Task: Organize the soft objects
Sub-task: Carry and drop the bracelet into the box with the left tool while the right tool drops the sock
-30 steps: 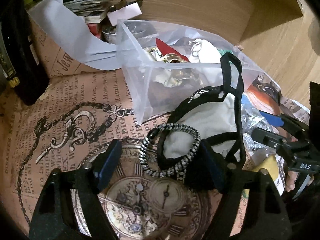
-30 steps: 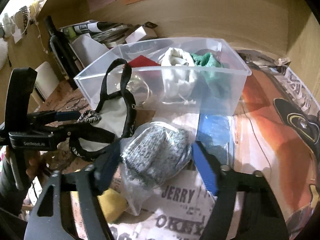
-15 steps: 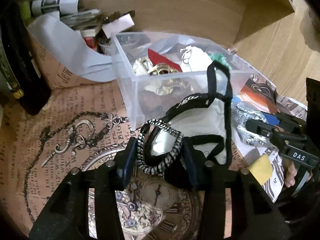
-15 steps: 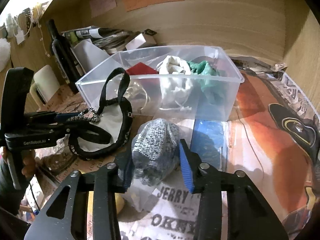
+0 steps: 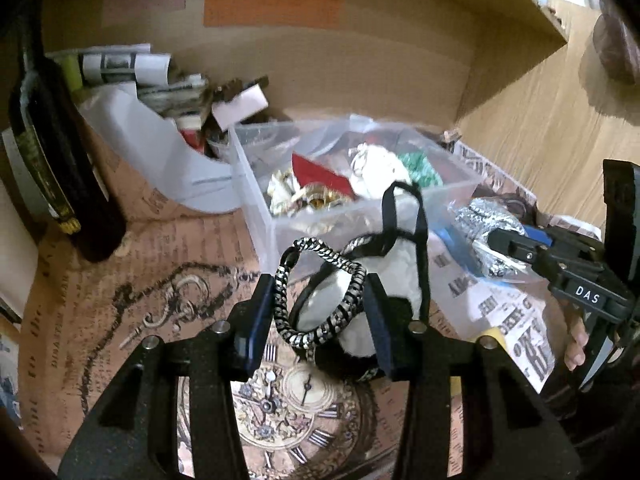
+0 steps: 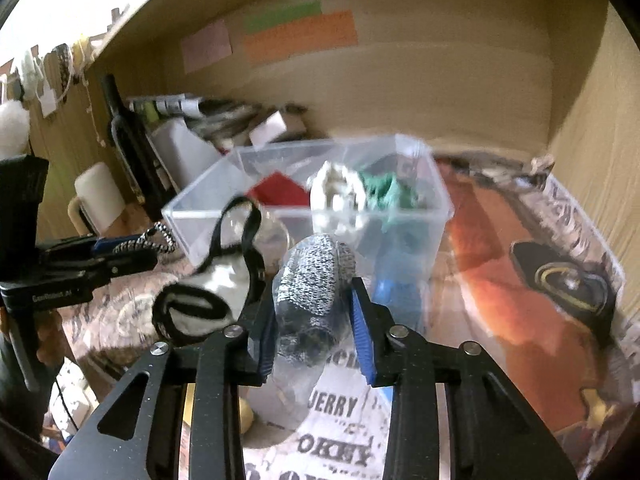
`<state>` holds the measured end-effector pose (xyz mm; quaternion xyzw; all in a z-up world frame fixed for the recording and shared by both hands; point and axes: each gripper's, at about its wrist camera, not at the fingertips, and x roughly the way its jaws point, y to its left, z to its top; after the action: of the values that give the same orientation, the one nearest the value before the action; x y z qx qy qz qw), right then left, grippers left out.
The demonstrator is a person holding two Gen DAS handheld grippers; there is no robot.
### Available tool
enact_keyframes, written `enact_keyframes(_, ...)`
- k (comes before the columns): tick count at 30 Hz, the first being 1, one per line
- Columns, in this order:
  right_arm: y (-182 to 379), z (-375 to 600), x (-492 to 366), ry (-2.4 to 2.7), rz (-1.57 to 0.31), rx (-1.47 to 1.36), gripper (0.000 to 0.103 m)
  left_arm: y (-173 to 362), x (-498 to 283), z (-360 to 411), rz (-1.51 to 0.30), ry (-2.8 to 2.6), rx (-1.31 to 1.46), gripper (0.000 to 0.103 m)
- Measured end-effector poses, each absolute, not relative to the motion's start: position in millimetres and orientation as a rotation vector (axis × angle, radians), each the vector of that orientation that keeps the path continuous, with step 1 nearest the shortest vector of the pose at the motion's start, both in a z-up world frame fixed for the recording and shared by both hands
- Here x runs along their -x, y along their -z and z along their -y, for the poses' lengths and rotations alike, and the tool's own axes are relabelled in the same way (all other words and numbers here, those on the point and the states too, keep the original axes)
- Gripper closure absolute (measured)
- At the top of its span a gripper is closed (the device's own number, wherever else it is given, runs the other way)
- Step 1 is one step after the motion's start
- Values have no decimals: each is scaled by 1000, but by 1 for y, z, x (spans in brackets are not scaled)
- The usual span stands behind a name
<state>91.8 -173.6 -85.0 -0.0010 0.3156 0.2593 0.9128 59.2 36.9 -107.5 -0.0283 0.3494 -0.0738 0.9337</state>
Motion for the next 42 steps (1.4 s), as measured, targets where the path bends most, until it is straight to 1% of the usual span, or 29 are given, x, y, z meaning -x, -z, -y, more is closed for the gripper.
enact_keyframes(10, 43, 170, -106, -532, -502, -2, 73, 67, -72, -36, -601, 139, 51, 58)
enact_keyframes(17, 31, 152, -130, -562, -469, 26, 73, 63, -104, -35, -617, 120, 21, 58)
enact_keyframes(22, 36, 131, -155, -584, -499, 62, 73, 73, -130, -35, -667, 122, 15, 58)
enact_keyframes(32, 65, 105, -189, -599, -616, 111, 73, 93, -168, -29, -748, 144, 2, 58)
enact_keyframes(34, 70, 104, -191, -600, -633, 116, 73, 96, -173, -27, -764, 151, 1, 56)
enact_keyframes(36, 72, 103, -192, -602, -646, 121, 72, 99, -177, -27, -778, 154, 4, 49)
enact_keyframes(39, 74, 102, -194, -601, -658, 131, 71, 103, -181, -26, -791, 159, 7, 47)
enact_keyframes(42, 76, 100, -195, -600, -673, 142, 68, 103, -180, -25, -795, 163, 7, 45)
